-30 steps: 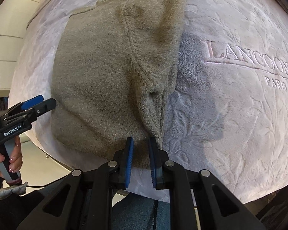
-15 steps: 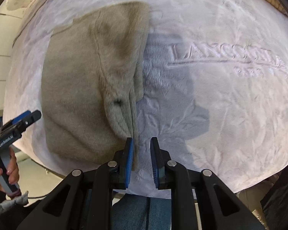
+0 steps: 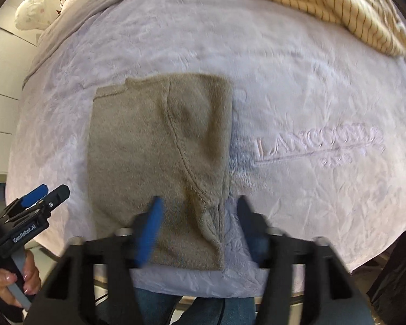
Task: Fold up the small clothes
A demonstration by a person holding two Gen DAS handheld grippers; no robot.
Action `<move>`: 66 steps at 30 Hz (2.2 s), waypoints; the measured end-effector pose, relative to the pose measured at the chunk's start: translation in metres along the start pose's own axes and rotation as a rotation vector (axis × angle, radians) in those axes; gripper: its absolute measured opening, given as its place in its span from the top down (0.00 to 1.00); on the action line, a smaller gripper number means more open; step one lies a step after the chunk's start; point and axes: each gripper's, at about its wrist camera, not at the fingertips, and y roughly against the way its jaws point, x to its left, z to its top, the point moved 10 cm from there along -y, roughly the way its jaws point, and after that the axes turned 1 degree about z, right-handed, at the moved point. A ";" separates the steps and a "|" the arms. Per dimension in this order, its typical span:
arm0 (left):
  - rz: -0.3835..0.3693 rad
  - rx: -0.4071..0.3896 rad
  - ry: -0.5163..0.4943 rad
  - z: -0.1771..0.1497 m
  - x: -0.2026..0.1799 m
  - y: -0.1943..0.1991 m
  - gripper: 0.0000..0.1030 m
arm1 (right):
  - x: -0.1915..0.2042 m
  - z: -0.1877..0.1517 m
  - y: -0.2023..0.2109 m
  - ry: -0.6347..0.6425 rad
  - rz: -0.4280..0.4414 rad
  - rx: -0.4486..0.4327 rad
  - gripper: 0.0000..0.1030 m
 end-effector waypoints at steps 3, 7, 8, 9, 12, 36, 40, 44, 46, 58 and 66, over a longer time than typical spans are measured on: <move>0.017 -0.023 -0.010 0.000 -0.001 0.006 0.06 | 0.004 0.003 0.006 0.017 -0.039 -0.014 0.32; 0.023 -0.031 -0.017 -0.001 -0.003 0.005 0.00 | 0.003 0.008 0.010 0.018 -0.078 -0.038 0.21; 0.027 -0.032 -0.020 -0.001 -0.003 0.005 0.00 | 0.003 0.008 0.010 0.018 -0.085 -0.039 0.17; 0.029 -0.032 -0.023 -0.002 -0.002 0.006 0.00 | 0.002 0.008 0.011 0.017 -0.096 -0.039 0.14; 0.025 -0.031 -0.027 -0.002 -0.001 0.010 0.00 | 0.000 0.011 0.011 0.024 -0.129 -0.050 0.01; 0.046 -0.045 -0.005 0.002 -0.002 0.012 0.00 | -0.001 0.018 0.012 0.030 -0.159 -0.072 0.00; 0.045 -0.044 -0.001 0.001 -0.003 0.013 0.00 | -0.001 0.017 0.012 0.030 -0.159 -0.070 0.00; 0.048 -0.049 -0.009 0.002 -0.004 0.014 0.00 | 0.001 0.017 0.012 0.032 -0.157 -0.069 0.00; 0.050 -0.051 -0.014 0.002 -0.006 0.014 0.00 | 0.001 0.016 0.011 0.030 -0.157 -0.068 0.00; 0.083 -0.049 -0.033 0.002 -0.014 0.016 0.00 | 0.004 0.017 0.012 0.037 -0.156 -0.071 0.00; 0.091 -0.052 -0.031 0.003 -0.014 0.018 0.00 | 0.004 0.018 0.015 0.044 -0.158 -0.076 0.00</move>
